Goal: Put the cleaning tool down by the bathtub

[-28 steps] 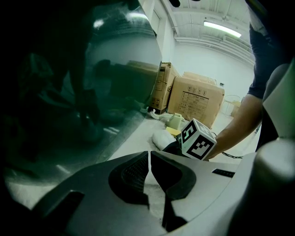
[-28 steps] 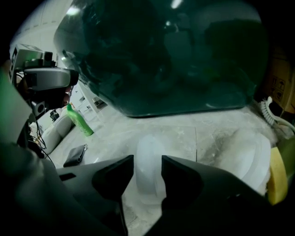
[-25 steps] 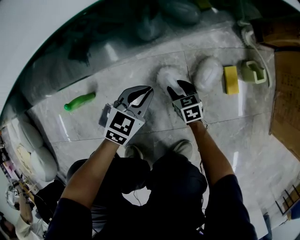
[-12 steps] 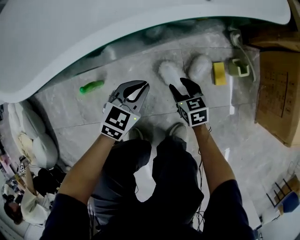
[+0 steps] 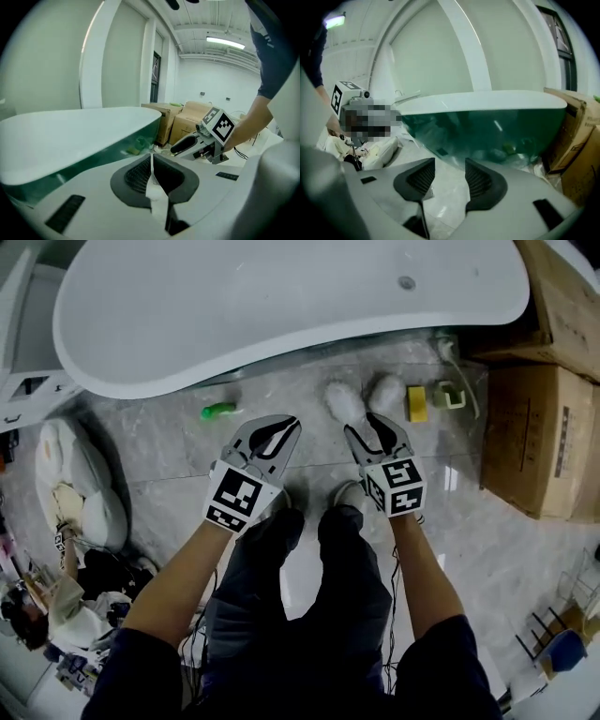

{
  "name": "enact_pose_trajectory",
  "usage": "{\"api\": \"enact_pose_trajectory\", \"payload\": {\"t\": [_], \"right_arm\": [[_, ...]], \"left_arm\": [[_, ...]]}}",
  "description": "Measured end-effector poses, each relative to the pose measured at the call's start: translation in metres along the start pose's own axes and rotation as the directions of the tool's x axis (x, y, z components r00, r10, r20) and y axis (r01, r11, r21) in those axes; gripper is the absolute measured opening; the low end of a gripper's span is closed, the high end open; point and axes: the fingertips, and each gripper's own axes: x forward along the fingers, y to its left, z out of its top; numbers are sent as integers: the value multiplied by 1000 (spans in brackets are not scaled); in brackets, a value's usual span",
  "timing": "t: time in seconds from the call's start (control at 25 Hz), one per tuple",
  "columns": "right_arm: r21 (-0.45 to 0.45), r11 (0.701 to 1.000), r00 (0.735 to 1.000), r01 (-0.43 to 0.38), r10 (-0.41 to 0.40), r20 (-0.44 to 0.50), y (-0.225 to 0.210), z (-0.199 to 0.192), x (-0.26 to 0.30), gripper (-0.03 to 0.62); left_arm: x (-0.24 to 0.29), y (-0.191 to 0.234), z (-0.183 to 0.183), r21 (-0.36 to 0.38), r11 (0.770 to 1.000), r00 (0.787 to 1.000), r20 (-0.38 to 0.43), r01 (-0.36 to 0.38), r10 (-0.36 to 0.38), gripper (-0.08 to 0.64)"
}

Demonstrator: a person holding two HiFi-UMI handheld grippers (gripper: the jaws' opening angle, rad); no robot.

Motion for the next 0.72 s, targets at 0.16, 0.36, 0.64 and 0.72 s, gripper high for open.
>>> {"api": "enact_pose_trajectory", "payload": {"t": [0.16,0.36,0.64,0.72], "right_arm": [[-35,999,999,-6,8,47,29,58,-55,189],[-82,997,992,-10,20,128,71,132,-114,195],[-129,992,964,0,34,263,128,233,-197,210],[-138,990,952,4,39,304,144,260,-220,210]], "left_arm": [[-54,-7,58,7,1000,998,54,-27,26,41],[-118,-8,119,9,998,990,123,-64,63,41],[-201,-19,202,19,995,969,231,-99,92,41],[-223,-22,223,24,994,961,257,-108,99,41]]}}
